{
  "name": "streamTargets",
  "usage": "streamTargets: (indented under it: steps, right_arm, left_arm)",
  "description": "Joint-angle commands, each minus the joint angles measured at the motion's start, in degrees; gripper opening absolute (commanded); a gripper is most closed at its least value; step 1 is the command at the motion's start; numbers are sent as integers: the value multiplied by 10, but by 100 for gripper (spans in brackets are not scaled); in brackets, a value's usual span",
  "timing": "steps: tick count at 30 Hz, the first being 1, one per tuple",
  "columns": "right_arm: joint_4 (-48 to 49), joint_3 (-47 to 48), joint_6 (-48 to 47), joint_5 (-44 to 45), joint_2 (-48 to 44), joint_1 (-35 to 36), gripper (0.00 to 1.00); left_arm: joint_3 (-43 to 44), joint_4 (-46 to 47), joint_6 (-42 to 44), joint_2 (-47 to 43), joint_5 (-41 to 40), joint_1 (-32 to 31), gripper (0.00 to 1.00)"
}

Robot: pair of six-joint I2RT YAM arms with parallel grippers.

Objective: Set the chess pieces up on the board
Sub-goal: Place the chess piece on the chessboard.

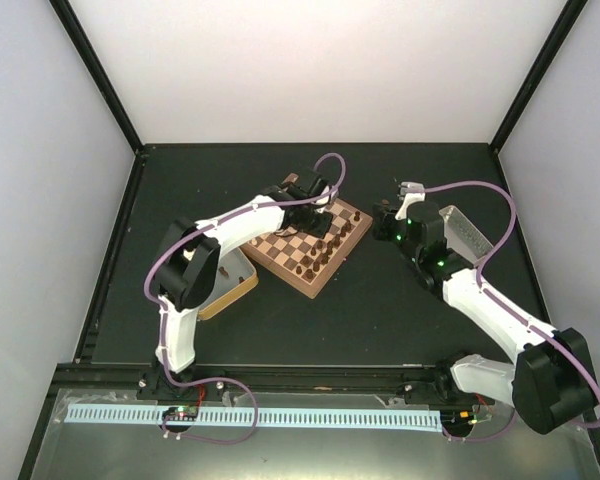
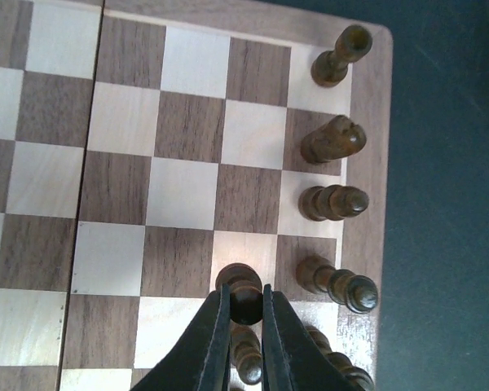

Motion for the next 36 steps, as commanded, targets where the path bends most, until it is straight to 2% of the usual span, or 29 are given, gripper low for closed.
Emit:
streamTargets:
  steps: [1,8,23,29,36]
  right_arm:
    - [-2,25,-11,-9,6,-4,1]
    - [-10,34,-7,-7,13,-4,1]
    - [-18,31,-7,-2,9,-5,1]
    - [-20,33,-8,-6,11,-5,1]
    - [-22,39,-8,-28,13,-5,2]
  left_arm:
    - [27,-2,18,18,12,-2,2]
    - [56,-25,10,46,21,-2,4]
    - [55,-42,2,67,25,-2,6]
    - [57,-41,-9,74,33,-2,11]
    - [69,-53,-27,67,31,0,26]
